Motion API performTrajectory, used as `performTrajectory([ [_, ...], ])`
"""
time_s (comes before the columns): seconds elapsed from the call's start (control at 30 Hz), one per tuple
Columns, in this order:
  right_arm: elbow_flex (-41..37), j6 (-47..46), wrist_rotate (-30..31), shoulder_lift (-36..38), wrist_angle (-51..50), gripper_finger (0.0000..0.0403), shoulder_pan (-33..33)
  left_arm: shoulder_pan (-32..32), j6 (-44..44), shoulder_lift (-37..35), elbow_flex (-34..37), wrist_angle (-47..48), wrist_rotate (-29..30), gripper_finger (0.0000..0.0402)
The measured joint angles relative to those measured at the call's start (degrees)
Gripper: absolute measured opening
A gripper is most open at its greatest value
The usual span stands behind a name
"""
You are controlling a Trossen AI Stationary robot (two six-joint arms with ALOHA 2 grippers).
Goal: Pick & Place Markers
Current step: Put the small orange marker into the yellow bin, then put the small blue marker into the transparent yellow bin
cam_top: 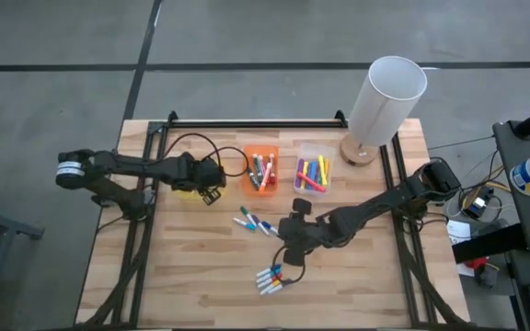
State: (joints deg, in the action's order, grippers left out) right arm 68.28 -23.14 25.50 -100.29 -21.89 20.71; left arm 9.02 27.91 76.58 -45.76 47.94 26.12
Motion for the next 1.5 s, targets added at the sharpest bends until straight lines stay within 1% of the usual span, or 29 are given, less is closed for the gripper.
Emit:
performTrajectory([
  [0.13,-0.4,0.1,0.0,0.0,0.5,0.0171,0.0,-0.1,0.5,0.0,0.0,-0.3,0.5,0.0073],
  [0.3,-2.0,0.2,0.0,0.0,2.8,0.0174,0.0,-0.1,-0.4,0.0,0.0,-0.2,-1.4,0.0126],
  [0.4,-3.4,0.2,0.0,0.0,4.6,0.0171,0.0,-0.1,-0.2,0.0,-0.1,-0.1,-1.5,0.0152],
  [0.5,-5.7,0.2,0.0,0.0,7.9,0.0168,0.0,-0.1,0.3,0.0,-1.2,0.0,-1.4,0.0161],
  [0.63,-9.1,1.0,0.0,0.0,14.9,0.0164,-0.1,-0.6,1.1,-0.1,-3.9,-0.1,-1.7,0.0162],
  [0.7,-10.5,1.2,0.0,0.0,16.8,0.0161,-0.1,-1.5,1.2,-0.4,-5.3,-0.5,-1.7,0.0163],
  [0.83,-12.4,0.4,0.1,0.0,18.8,0.0153,-0.3,-4.5,1.0,-2.1,-6.8,-5.3,-2.9,0.0163],
  [0.93,-15.1,-2.1,0.2,-0.7,23.0,0.0148,-0.3,-7.8,0.9,-4.2,-6.9,-10.3,-4.2,0.0163],
  [1.07,-17.2,-3.0,0.2,-2.7,27.9,0.0142,-0.3,-13.3,0.8,-7.6,-6.6,-19.1,-4.7,0.0163],
  [1.17,-17.5,-3.5,0.1,-4.4,28.4,0.0137,-0.6,-17.7,0.0,-9.7,-6.6,-26.4,-4.6,0.0163],
  [1.27,-16.9,-3.5,0.2,-6.2,28.4,0.0133,-0.7,-22.3,-2.5,-11.2,-6.5,-32.7,-4.7,0.0163],
  [1.37,-16.0,-3.5,0.1,-7.8,28.4,0.0129,-0.6,-26.0,-4.8,-11.5,-6.5,-36.3,-4.8,0.0163],
  [1.5,-15.2,-3.6,0.3,-9.6,28.2,0.0123,-0.7,-28.7,-5.6,-11.6,-6.5,-37.8,-4.6,0.0163],
])
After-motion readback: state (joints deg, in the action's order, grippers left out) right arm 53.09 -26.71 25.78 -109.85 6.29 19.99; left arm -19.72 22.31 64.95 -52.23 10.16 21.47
